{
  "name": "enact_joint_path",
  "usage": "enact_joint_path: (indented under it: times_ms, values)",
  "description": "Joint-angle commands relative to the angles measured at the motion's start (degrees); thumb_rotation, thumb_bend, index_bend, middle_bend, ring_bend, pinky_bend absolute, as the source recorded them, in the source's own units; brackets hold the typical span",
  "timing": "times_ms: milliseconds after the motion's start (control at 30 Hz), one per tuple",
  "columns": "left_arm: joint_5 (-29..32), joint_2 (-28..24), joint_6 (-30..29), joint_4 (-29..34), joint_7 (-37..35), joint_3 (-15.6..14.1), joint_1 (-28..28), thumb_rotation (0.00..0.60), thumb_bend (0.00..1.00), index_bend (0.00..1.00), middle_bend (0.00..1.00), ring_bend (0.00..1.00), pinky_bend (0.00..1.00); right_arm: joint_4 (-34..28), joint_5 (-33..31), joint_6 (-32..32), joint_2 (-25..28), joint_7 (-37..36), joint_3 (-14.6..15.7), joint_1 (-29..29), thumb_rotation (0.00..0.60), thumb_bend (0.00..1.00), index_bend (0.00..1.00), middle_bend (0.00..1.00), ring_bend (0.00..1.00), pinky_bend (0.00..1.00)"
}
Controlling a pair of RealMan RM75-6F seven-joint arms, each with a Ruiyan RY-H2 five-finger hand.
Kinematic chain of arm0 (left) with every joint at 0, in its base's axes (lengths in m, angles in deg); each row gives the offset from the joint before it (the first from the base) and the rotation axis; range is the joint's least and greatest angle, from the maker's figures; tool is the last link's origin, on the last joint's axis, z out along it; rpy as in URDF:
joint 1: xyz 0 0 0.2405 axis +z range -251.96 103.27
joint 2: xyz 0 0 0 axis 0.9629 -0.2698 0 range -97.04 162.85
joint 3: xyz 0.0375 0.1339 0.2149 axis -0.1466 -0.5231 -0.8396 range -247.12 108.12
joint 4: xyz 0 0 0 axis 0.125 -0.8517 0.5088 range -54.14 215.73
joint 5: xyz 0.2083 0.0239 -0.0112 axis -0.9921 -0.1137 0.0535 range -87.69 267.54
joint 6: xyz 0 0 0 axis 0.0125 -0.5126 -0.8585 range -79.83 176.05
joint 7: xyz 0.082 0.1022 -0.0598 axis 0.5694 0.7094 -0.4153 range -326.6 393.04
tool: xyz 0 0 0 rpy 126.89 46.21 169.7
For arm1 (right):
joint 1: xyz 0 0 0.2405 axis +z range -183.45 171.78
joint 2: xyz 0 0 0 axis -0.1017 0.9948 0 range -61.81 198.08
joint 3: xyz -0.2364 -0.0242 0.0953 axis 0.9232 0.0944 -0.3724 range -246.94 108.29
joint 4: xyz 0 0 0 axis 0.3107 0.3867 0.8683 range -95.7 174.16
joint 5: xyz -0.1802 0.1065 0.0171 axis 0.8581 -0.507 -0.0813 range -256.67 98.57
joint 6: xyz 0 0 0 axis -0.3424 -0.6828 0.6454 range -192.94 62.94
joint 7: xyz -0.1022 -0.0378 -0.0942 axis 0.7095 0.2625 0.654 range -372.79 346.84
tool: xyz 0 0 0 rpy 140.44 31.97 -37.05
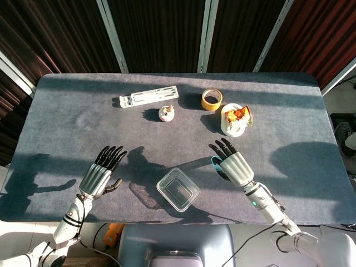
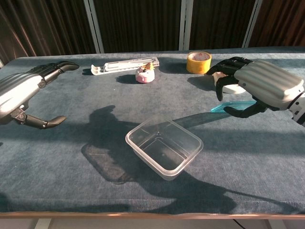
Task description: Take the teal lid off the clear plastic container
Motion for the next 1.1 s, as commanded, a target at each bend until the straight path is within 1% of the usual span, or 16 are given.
enact_joint_path:
  times_ms: [33, 67, 100, 167, 267, 333, 400, 467, 567, 633, 700, 767, 833, 900, 1000, 1100]
  values:
    - [0.71, -0.8, -0.14, -0.34, -0.23, -0.07, 1.0, 0.6, 0.27, 0.0, 0.0, 0.0, 0.0, -0.95, -0.42, -2.11, -0.04, -1.27, 1.45, -0.34, 0.6, 0.45, 0.22, 0.23, 0.1, 0.14]
    - [0.92, -1.2, -0.32, -0.26, -0.25, -0.1, 1.41, 0.6, 0.27, 0.0, 0.0, 0.0, 0.0, -2.01, -0.52, -2.73, 0.46, -1.71, 1.83, -0.45, 0.6, 0.44, 0.15, 0.19, 0.08, 0.11]
    - [1.12, -1.67, -0.58, -0.14, -0.32, -0.15, 1.87, 0.6, 0.27, 0.0, 0.0, 0.0, 0.0, -3.38, -0.67, -3.28, 1.1, -2.13, 2.15, -0.59, 0.6, 0.43, 0.11, 0.18, 0.06, 0.09]
    - [1.72, -3.06, -1.33, 0.55, -0.43, -0.28, 3.14, 0.6, 0.27, 0.0, 0.0, 0.0, 0.0, -7.34, -0.96, -4.28, 3.12, -2.66, 2.92, -1.05, 0.6, 0.35, 0.03, 0.12, 0.02, 0.05]
    - [2.57, -6.08, -2.13, 3.24, -0.17, -0.83, 5.11, 0.6, 0.27, 0.0, 0.0, 0.0, 0.0, -14.53, -1.32, -6.09, 7.35, -3.12, 4.51, -1.77, 0.6, 0.22, 0.0, 0.05, 0.0, 0.0]
    - [2.77, -8.54, -2.39, 5.65, 0.39, -1.41, 6.14, 0.6, 0.27, 0.0, 0.0, 0.0, 0.0, -20.04, -1.94, -8.15, 11.17, -3.33, 5.76, -2.06, 0.6, 0.16, 0.0, 0.01, 0.0, 0.0]
    - [2.92, -11.73, -2.97, 8.69, 1.78, -2.15, 7.47, 0.6, 0.27, 0.0, 0.0, 0.0, 0.0, -26.59, -2.52, -10.35, 16.25, -2.63, 7.29, -2.3, 0.6, 0.13, 0.0, 0.0, 0.0, 0.0]
    - [4.09, -15.0, -3.65, 12.23, 4.17, -2.81, 9.32, 0.6, 0.27, 0.0, 0.0, 0.0, 0.0, -32.23, -2.8, -10.24, 20.8, -1.24, 8.31, -3.19, 0.6, 0.12, 0.0, 0.0, 0.0, 0.0]
    - [6.93, -18.88, -4.46, 17.25, 7.93, -3.65, 12.21, 0.6, 0.28, 0.0, 0.0, 0.0, 0.0, -37.98, -5.18, -7.46, 25.73, 5.02, 8.64, -6.42, 0.6, 0.12, 0.0, 0.0, 0.0, 0.0]
    - [8.66, -20.94, -5.94, 20.07, 10.21, -4.03, 14.45, 0.6, 0.29, 0.0, 0.0, 0.0, 0.0, -42.87, -9.97, -3.8, 29.21, 15.04, 8.31, -10.64, 0.6, 0.12, 0.0, 0.0, 0.0, 0.0]
    - [9.41, -21.34, -8.62, 20.79, 11.83, -3.67, 16.5, 0.6, 0.29, 0.0, 0.0, 0.0, 0.0, -46.43, -13.86, 1.4, 30.74, 23.57, 7.66, -14.82, 0.6, 0.12, 0.0, 0.0, 0.0, 0.0]
    - [9.9, -20.47, -11.93, 19.71, 12.93, -2.75, 18.4, 0.6, 0.29, 0.0, 0.0, 0.0, 0.0, -47.37, -16.1, 6.95, 30.86, 26.24, 6.83, -18.6, 0.6, 0.12, 0.0, 0.0, 0.0, 0.0]
    - [10.18, -19.33, -14.55, 18.46, 13.75, -1.8, 19.92, 0.6, 0.3, 0.0, 0.0, 0.0, 0.0, -46.55, -17.67, 11.79, 30.75, 24.6, 5.85, -22.15, 0.6, 0.12, 0.0, 0.0, 0.0, 0.0]
    - [8.33, -19.25, -15.35, 17.79, 11.29, -1.88, 20.39, 0.6, 0.31, 0.0, 0.0, 0.0, 0.0, -45.64, -19.91, 14.68, 31.22, 22.17, 4.36, -24.67, 0.6, 0.12, 0.0, 0.0, 0.0, 0.0]
    - [7.44, -20.2, -14.57, 17.56, 9.0, -2.14, 20.76, 0.6, 0.31, 0.0, 0.0, 0.0, 0.0, -45.83, -20.2, 16.79, 32.48, 18.97, 2.65, -26.2, 0.6, 0.12, 0.0, 0.0, 0.0, 0.0]
    - [8.16, -20.26, -14.36, 17.68, 9.62, -1.18, 21.08, 0.6, 0.31, 0.0, 0.0, 0.0, 0.0, -45.92, -19.35, 16.9, 33.53, 16.95, 2.39, -27.03, 0.6, 0.12, 0.0, 0.0, 0.0, 0.0]
